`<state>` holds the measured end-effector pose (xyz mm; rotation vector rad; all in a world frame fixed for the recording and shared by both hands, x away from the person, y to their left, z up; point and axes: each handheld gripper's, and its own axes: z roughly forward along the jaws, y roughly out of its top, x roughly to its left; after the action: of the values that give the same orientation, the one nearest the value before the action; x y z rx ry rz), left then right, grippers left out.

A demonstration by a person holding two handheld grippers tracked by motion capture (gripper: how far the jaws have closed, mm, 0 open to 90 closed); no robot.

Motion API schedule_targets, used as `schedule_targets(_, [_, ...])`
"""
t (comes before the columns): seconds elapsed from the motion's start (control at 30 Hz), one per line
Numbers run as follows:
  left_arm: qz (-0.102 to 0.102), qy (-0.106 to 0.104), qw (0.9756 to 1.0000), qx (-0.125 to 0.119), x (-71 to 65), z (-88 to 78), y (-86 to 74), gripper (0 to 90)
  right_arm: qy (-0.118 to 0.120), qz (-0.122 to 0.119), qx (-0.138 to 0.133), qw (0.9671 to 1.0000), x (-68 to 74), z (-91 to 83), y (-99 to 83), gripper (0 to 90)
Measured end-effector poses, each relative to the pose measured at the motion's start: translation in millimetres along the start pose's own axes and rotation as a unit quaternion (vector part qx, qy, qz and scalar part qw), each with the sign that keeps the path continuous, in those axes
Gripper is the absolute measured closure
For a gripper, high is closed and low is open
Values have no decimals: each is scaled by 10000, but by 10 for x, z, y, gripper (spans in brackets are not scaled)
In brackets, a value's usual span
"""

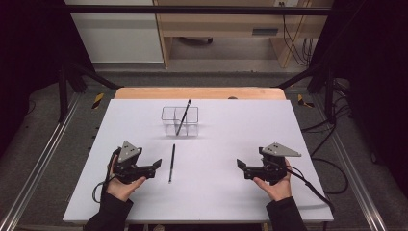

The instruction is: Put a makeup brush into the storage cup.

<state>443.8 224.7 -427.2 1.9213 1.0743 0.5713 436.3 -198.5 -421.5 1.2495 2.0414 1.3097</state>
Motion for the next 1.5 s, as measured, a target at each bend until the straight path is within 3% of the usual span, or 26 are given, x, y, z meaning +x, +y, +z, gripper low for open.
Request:
schedule_targets(0.6, [88, 124, 9989, 436, -60, 304, 26, 147, 4, -4, 13, 10000, 1, 10, -1, 54])
schedule_targets(1.0, [123, 56, 9978, 647, -140, 487, 43, 183, 18, 9, 14, 10000, 6, 15, 1, 55])
schedule_targets(1.5, [323, -79, 9935, 1088, -284, 682, -19, 365, 34, 12, 60, 10000, 18, 45, -12, 56])
